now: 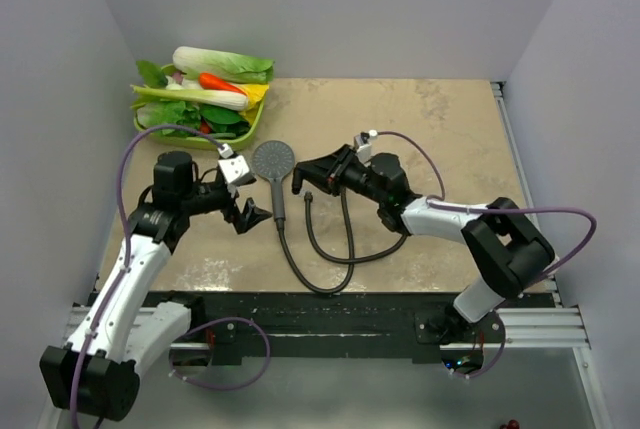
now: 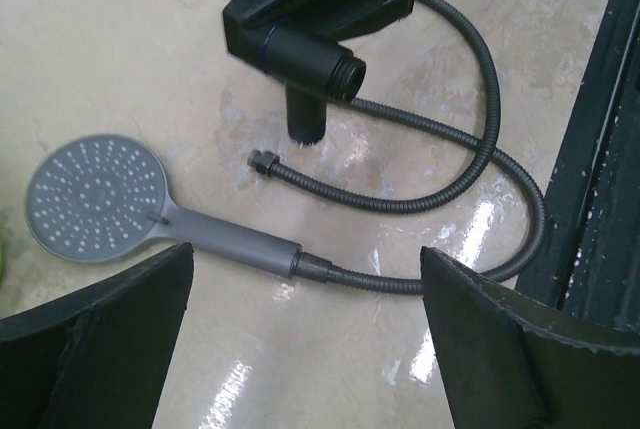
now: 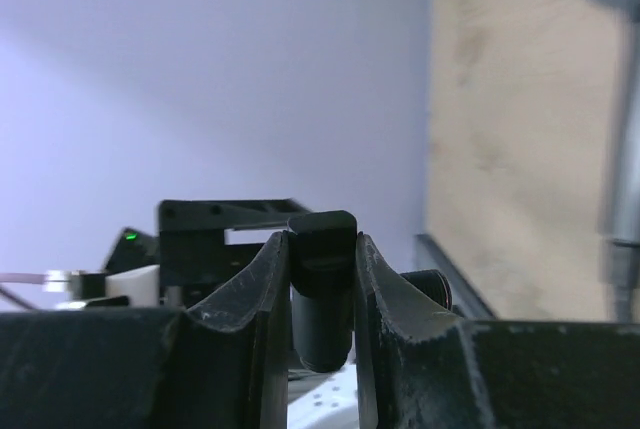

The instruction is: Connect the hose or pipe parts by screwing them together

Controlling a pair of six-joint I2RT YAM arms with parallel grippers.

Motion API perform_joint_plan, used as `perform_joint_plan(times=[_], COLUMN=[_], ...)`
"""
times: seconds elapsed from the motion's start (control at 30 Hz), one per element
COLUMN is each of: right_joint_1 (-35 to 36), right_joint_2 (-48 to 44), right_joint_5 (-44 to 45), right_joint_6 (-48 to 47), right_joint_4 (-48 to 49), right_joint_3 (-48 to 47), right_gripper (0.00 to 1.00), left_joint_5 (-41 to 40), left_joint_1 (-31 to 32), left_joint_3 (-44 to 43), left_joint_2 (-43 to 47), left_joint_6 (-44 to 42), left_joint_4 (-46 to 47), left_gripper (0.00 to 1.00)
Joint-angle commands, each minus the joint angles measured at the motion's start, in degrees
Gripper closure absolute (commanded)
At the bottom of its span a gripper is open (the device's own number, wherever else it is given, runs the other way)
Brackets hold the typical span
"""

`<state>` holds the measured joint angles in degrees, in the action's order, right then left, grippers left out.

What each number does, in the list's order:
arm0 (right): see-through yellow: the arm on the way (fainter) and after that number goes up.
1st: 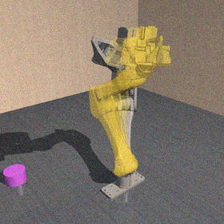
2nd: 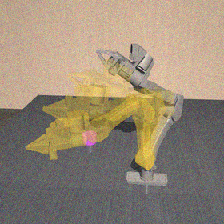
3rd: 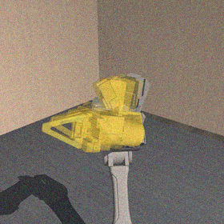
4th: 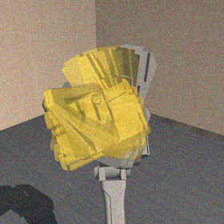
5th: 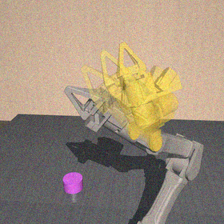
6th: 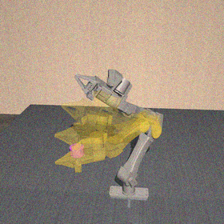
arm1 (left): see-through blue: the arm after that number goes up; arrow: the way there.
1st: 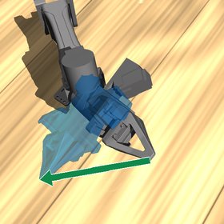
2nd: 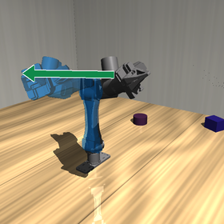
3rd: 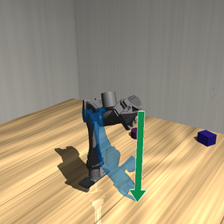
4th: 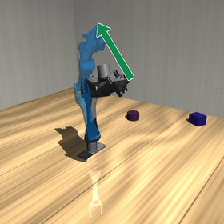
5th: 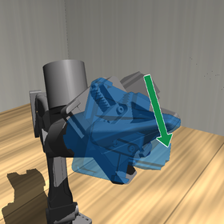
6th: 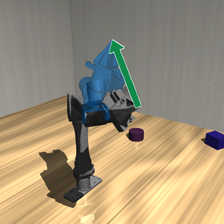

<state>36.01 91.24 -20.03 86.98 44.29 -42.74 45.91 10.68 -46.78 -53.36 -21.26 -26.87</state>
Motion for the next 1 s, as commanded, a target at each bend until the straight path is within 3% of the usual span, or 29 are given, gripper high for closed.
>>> perform_joint_plan(times=[0.0, 0.3, 0.67, 0.77, 0.97], right_joint_1=[6.43, 13.12, 16.20, 16.81, 17.25], right_joint_2=[-0.02, 2.71, 6.75, 7.11, 6.85], right_joint_5=[5.69, 11.50, 12.82, 12.65, 12.91], right_joint_6=[12.42, 16.73, 18.22, 18.40, 18.75], right_joint_4=[19.67, 24.86, 28.30, 28.66, 30.49], right_joint_3=[-4.98, -5.69, -7.61, -8.67, -7.01], right_gripper=[1.00, 1.00, 1.00, 1.00, 1.00], left_joint_5=[3.83, -1.96, -0.74, -0.82, -0.47], left_joint_1=[0.40, 0.40, 0.40, 0.40, 0.40], left_joint_3=[5.20, 9.96, 7.76, 7.41, 5.92], left_joint_2=[7.47, 12.49, 14.52, 14.25, 13.90], left_joint_6=[-0.98, -2.56, -2.99, -4.40, -5.72], left_joint_4=[12.80, 21.15, 19.06, 18.17, 16.42], left_gripper=[0.01, 0.06, 0.12, 0.19, 0.50])
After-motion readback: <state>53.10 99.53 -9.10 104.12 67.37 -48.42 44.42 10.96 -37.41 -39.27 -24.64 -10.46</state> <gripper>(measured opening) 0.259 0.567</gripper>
